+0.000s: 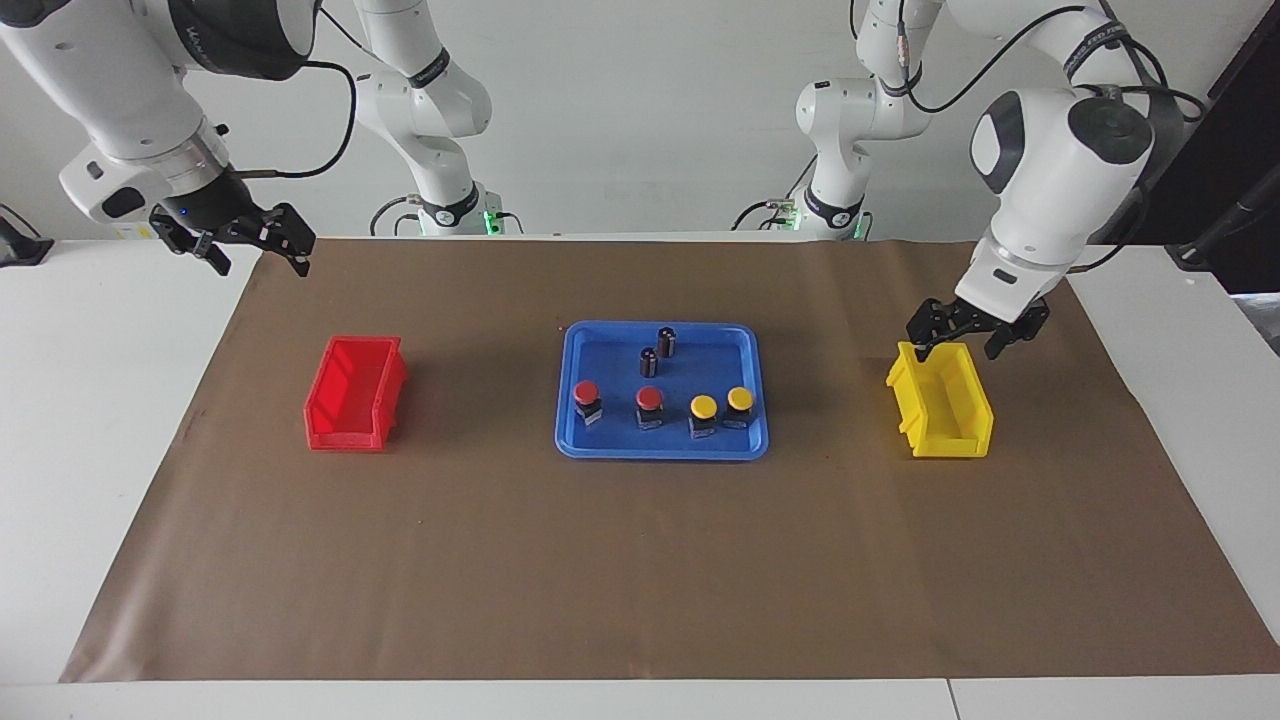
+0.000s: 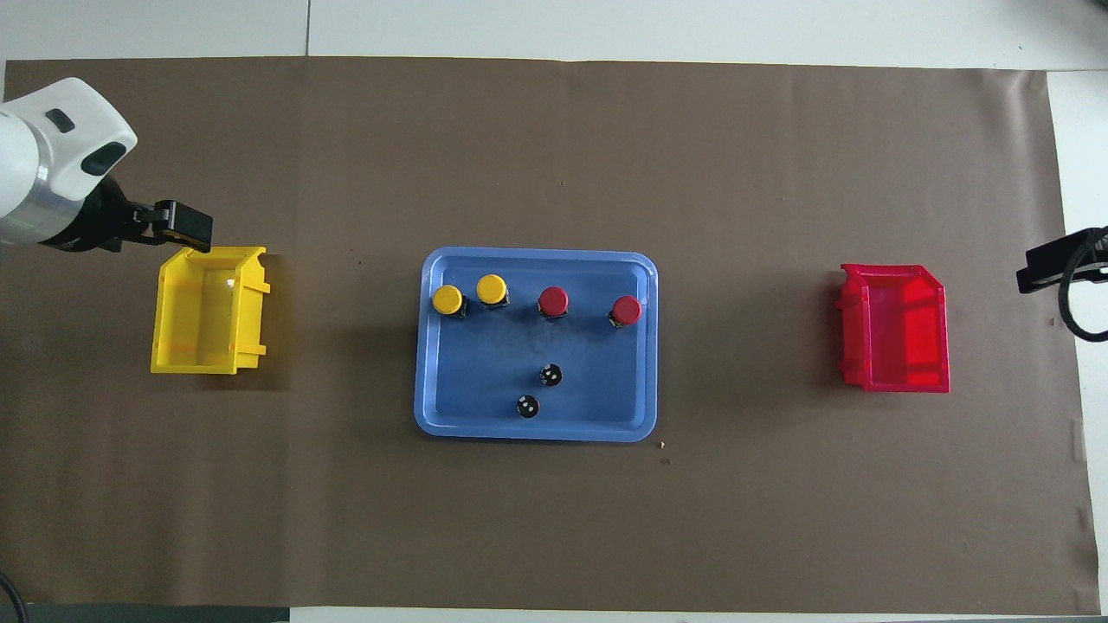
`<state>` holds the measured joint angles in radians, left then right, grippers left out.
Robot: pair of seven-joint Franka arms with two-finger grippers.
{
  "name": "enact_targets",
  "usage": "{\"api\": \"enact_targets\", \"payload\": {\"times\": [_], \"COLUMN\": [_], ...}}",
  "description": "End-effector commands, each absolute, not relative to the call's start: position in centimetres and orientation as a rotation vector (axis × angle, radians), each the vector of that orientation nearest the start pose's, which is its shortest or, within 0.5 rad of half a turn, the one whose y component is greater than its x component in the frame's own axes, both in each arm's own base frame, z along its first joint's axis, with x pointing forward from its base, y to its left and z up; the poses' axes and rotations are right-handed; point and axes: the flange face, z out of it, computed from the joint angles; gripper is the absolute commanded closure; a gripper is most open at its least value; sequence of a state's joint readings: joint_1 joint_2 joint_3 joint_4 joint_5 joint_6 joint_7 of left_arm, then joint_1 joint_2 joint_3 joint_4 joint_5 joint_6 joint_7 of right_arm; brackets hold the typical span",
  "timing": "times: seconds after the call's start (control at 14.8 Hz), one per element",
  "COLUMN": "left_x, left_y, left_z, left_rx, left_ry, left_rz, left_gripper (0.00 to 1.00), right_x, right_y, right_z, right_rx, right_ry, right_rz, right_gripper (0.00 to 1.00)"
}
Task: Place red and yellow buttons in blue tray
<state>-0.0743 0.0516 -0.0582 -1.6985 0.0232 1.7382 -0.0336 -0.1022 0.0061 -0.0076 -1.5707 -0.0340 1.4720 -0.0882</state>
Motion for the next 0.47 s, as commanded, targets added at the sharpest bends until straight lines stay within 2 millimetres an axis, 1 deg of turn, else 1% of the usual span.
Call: {"api": "enact_targets", "payload": {"times": [0.0,0.14,0.41], "left_x": [57.0,57.0,56.9], "left_y": [-5.2,-4.9,-5.0], "left_z": [58.3,60.2,60.4], "left_rx": [-3.196,-3.196,-3.183], "left_ry": [0.221,0.274,0.296], "left_rz": [0.06,0.024,0.018], "left_gripper": [0.0,0.0,0.0], "right_x": [53.9,54.0,54.0], "right_y": [-6.5,-6.5,-6.6], "right_z": [61.8,61.7,61.7], "right_rx": [-3.173,-3.176,-3.172], "right_ry": [0.01,0.011,0.01], "right_rz": [0.148,0.149,0.151], "right_gripper": [0.0,0.0,0.0]}}
